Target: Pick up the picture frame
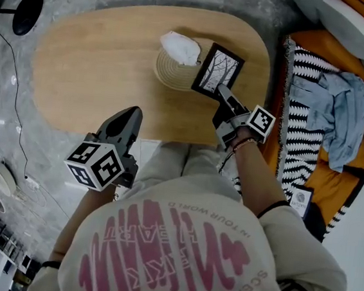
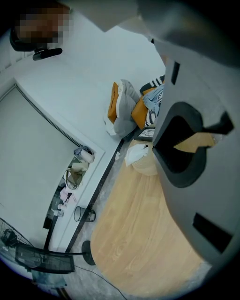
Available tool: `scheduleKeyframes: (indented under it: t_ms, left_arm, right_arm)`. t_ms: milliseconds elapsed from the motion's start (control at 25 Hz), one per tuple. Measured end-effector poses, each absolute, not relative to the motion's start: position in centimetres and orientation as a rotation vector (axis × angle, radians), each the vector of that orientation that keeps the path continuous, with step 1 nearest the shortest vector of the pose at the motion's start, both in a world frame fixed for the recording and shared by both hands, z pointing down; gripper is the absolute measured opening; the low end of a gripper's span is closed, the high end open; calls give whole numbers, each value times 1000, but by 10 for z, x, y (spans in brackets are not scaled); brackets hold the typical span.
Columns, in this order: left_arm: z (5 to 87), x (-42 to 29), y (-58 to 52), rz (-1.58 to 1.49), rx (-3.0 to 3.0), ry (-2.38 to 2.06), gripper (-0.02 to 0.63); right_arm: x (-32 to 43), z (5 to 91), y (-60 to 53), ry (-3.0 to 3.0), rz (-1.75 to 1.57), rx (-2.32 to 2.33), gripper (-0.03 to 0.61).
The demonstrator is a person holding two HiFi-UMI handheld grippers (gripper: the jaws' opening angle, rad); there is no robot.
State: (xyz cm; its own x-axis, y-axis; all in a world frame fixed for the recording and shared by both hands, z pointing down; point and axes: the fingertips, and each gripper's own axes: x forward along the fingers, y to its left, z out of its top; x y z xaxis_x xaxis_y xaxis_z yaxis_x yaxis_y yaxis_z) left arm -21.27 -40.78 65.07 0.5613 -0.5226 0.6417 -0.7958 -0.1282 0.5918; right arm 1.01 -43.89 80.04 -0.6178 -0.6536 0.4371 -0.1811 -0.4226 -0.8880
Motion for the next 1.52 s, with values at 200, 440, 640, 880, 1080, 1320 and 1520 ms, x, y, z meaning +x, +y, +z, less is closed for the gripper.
scheduleKeyframes:
  t_ms: [200,440,640,880,1080,1320,1520]
  left_arm:
    - [646,-213,-398,331,1796,-1101,3]
    - [630,-210,-388,310,1816,-1126,3]
    - [611,-203,-381,280,1837,-1166,3]
    - [585,-183,-369,229,1875,-1236,3]
    - [569,-169,-348,193,1868,-1285,3]
    - [554,-149,-328,144,1848,-1342,2]
    - [540,-126,-317,92,1840,-1381,3]
  right_arm:
    - [15,799,-435,1413,-2105,-1201,243]
    - [21,784,-431,1436,-2078,-1219,118]
    - [26,764,-429,1498,-2055,-1221,87]
    - [43,743,-427,1576,-2060,-1200,78]
    - [65,725,-401,1591,-2094,-1185,75]
    - [91,696,-377,1614,-2111,-1141,75]
    - [104,656,-372,1678,-2090,-1092,75]
